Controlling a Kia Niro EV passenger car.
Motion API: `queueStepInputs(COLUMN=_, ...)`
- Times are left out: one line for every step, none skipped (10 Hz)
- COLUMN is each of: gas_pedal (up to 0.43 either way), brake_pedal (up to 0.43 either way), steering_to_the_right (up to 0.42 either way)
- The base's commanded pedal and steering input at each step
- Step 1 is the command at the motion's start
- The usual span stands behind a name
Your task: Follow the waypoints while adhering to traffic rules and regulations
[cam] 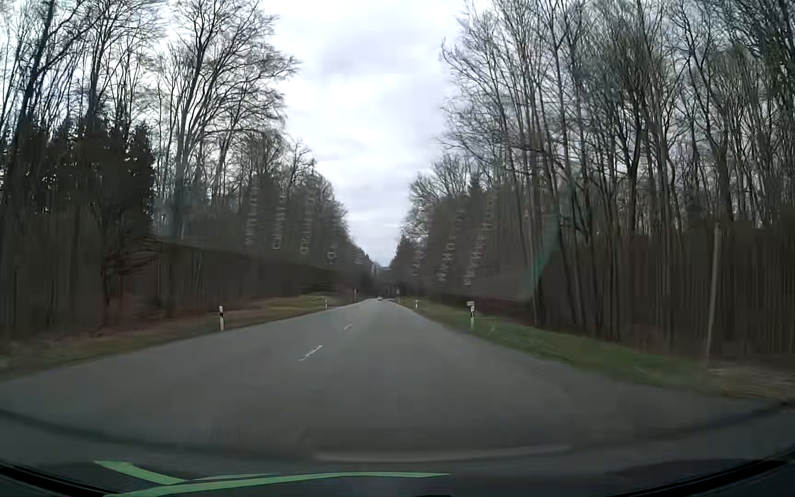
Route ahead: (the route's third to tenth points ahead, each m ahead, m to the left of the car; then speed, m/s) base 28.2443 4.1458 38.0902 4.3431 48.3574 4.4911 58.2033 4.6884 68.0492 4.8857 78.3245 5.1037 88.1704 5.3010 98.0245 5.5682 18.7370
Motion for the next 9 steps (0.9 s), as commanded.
queueStepInputs(gas_pedal=0.189, brake_pedal=0.000, steering_to_the_right=0.000)
queueStepInputs(gas_pedal=0.189, brake_pedal=0.000, steering_to_the_right=0.000)
queueStepInputs(gas_pedal=0.189, brake_pedal=0.000, steering_to_the_right=0.000)
queueStepInputs(gas_pedal=0.189, brake_pedal=0.000, steering_to_the_right=0.000)
queueStepInputs(gas_pedal=0.189, brake_pedal=0.000, steering_to_the_right=0.000)
queueStepInputs(gas_pedal=0.189, brake_pedal=0.000, steering_to_the_right=0.000)
queueStepInputs(gas_pedal=0.189, brake_pedal=0.000, steering_to_the_right=0.000)
queueStepInputs(gas_pedal=0.189, brake_pedal=0.000, steering_to_the_right=0.000)
queueStepInputs(gas_pedal=0.189, brake_pedal=0.000, steering_to_the_right=0.000)
